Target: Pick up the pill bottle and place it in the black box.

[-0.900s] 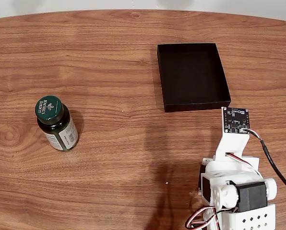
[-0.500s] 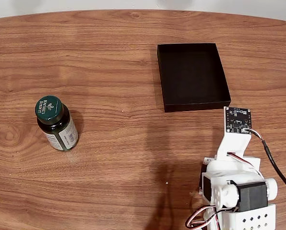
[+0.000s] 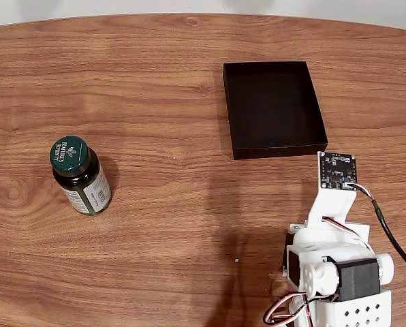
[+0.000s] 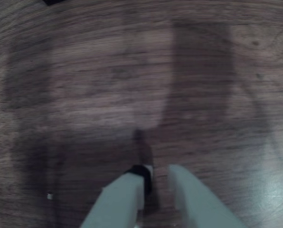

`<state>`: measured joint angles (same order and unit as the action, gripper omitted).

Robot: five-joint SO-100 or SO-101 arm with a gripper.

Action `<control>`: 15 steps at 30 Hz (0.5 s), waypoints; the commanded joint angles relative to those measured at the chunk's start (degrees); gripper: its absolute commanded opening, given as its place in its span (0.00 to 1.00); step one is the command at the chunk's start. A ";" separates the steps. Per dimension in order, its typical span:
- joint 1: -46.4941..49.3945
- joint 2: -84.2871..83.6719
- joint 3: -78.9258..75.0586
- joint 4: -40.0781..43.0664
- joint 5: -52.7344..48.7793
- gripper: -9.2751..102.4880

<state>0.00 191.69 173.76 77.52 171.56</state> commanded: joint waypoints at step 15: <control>-2.20 -0.35 -0.18 7.47 0.18 0.09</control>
<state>-2.37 191.69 173.76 77.52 171.56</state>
